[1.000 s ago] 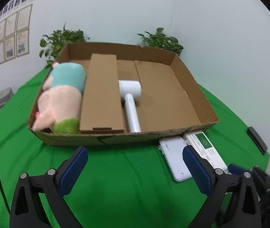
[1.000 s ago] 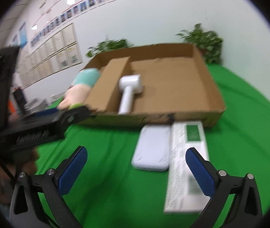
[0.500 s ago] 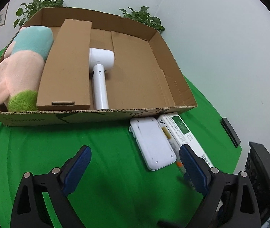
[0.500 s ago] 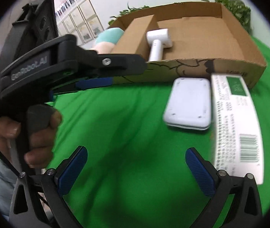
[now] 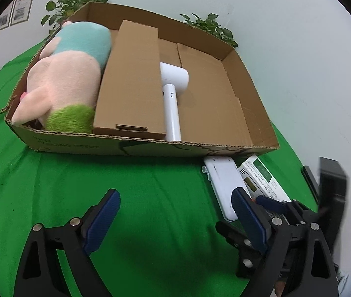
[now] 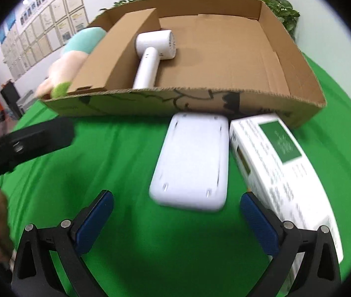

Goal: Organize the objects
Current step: 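Grasp the white plastic device with the right gripper while the left gripper closes on it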

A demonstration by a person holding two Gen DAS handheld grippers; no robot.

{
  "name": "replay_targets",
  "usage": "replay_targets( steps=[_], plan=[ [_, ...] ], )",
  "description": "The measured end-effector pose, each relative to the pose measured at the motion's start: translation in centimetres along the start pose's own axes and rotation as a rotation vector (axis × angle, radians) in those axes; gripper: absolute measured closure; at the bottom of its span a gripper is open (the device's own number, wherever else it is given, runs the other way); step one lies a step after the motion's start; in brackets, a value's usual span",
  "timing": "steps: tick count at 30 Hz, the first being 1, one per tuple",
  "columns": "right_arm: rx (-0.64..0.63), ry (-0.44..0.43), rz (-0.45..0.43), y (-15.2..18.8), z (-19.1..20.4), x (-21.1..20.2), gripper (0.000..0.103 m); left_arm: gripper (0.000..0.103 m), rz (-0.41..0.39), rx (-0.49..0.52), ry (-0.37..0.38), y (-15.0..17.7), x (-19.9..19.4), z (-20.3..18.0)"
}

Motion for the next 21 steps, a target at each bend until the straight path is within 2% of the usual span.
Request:
replay_targets(
  steps=[3, 6, 7, 12, 15, 18, 19, 21],
  plan=[
    [-0.001, 0.032, 0.055, 0.5, -0.1, 1.4, 0.007, 0.012, -0.01, 0.004, -0.008, -0.2, -0.8, 0.8],
    [-0.037, 0.061, 0.029, 0.4, 0.7, 1.3, 0.024, 0.012, -0.014, 0.013, -0.003, -0.2, -1.2, 0.8],
    [-0.034, 0.06, 0.021, 0.3, 0.8, 1.1, 0.035, 0.012, -0.015, 0.012, -0.002, -0.3, -1.3, 0.9],
    [-0.017, -0.011, 0.025, 1.7, 1.0, -0.3, 0.035, 0.012, 0.014, 0.019, 0.044, 0.3, -1.2, 0.3],
    [-0.001, -0.05, -0.003, 3.1, 0.8, -2.6, 0.035, 0.012, 0.081, -0.033, 0.177, 1.3, 0.0, -0.6],
    [0.005, -0.108, 0.033, 4.8, 0.8, -3.1, 0.035, 0.017, 0.13, -0.083, 0.276, 2.3, 1.2, -1.6],
    [-0.005, -0.111, 0.043, 5.5, 0.9, -3.0, 0.033, 0.017, 0.147, -0.089, 0.289, 2.7, 1.6, -1.9],
    [-0.027, -0.102, 0.02, 4.9, 0.3, -2.5, 0.022, 0.018, 0.176, -0.094, 0.311, 3.3, 2.6, -2.4]
  ],
)
Point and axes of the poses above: each gripper's, at about its wrist camera, not at the fingertips, and x roughly the way its jaws point, z to its left, y to its underside, the point moved 6 cm from there along x, roughly the way its jaws point, and after that the axes turned 11 degrees about y, right-handed, at the moved point
